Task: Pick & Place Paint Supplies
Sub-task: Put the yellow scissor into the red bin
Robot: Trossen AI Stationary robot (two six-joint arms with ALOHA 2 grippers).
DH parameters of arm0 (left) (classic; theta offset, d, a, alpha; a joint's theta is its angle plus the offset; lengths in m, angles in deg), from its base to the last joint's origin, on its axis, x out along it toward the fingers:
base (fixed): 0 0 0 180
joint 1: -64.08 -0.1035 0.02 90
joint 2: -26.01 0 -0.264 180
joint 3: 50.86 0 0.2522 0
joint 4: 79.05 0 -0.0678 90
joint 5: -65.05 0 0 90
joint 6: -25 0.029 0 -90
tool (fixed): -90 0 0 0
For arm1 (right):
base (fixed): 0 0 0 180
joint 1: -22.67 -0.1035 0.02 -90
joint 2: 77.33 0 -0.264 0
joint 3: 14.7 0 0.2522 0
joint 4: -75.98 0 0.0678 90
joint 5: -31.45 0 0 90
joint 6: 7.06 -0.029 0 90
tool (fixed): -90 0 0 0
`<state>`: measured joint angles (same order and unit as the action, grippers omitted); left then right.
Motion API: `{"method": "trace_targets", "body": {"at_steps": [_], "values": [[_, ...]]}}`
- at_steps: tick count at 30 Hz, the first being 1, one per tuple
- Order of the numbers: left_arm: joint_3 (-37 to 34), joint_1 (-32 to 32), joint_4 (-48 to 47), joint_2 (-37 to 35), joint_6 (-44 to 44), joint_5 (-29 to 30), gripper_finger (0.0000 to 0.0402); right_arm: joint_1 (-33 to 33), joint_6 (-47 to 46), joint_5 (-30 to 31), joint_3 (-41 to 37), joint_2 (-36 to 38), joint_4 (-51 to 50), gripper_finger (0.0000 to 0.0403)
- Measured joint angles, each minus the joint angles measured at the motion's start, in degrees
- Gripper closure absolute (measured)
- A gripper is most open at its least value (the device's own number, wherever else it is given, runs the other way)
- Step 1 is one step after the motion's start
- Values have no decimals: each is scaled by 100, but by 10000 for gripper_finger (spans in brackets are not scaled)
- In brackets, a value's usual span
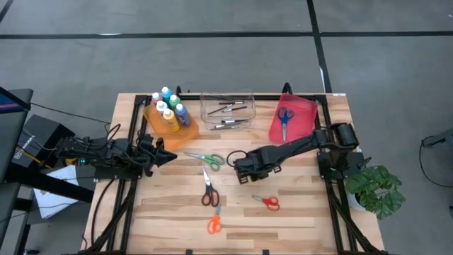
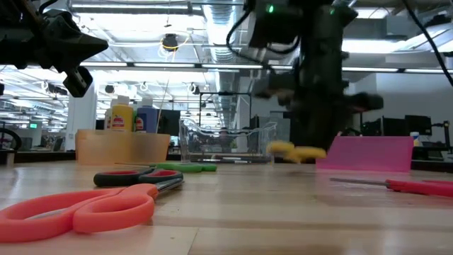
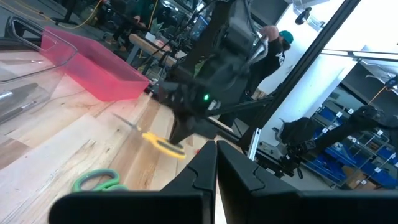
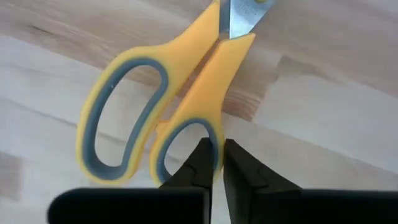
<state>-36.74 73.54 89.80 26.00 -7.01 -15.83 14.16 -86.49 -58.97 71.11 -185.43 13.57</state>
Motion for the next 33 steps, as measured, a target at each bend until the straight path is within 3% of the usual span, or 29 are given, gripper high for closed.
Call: {"method": "trace_targets", "body": {"at_steps": [8,15,19,26,33], "values": [[0,0,0,0,-2,0,396,-351,170,72,0,1291,399,393],[0,1,0,0,0,0,396,-990,1040,465,22,2789,2645,393],[0,2,0,0,0,0,396,-1370,2146,707,22,3354,4084,388],[0,1,2,0,-1,0,396,-1893,4428,820,26,3744,5990,388],[0,0,2,0,0,1,396,-1906,4648,869,26,3738,6112,388]]}}
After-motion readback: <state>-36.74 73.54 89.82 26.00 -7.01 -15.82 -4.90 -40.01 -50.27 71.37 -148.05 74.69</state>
